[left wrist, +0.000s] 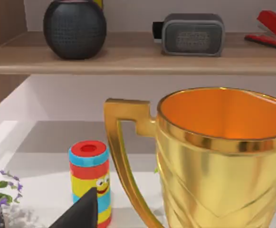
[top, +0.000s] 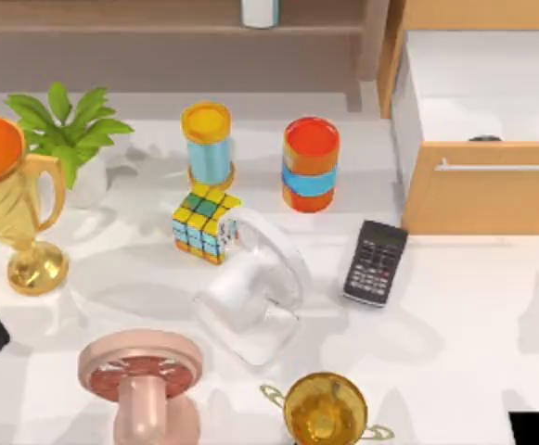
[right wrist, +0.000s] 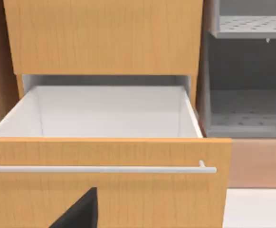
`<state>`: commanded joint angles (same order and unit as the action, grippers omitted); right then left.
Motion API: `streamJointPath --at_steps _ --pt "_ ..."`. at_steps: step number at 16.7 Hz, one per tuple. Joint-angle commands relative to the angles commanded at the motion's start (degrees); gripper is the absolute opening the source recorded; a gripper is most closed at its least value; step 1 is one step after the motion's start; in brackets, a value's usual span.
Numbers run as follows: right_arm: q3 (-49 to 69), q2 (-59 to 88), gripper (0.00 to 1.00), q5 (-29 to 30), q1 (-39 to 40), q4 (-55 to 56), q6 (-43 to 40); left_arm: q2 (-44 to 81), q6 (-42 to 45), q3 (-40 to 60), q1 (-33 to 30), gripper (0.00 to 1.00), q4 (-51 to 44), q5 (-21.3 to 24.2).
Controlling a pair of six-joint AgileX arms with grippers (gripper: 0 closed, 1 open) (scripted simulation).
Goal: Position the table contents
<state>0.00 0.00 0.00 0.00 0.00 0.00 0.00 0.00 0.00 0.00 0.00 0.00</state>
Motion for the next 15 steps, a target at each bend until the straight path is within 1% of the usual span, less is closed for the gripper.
streamJointPath --at_steps 4,7,10,15 --pt "1.69 1.72 1.0 0.0 0.08 -1.12 -0.07 0.0 0.0 0.0 0.0 1.0 0.0 0.0" --pt "8.62 8.81 1.0 0.0 0.46 -5.46 -0.38 0.0 0.0 0.0 0.0 1.0 0.0 0.0" --pt "20.28 21.21 1.0 -0.01 1.18 -12.23 -0.89 0.0 0.0 0.0 0.0 1.0 0.0 0.0" --pt "46.79 50.72 1.0 -0.05 2.95 -26.92 -2.05 0.0 0.0 0.0 0.0 1.0 0.0 0.0"
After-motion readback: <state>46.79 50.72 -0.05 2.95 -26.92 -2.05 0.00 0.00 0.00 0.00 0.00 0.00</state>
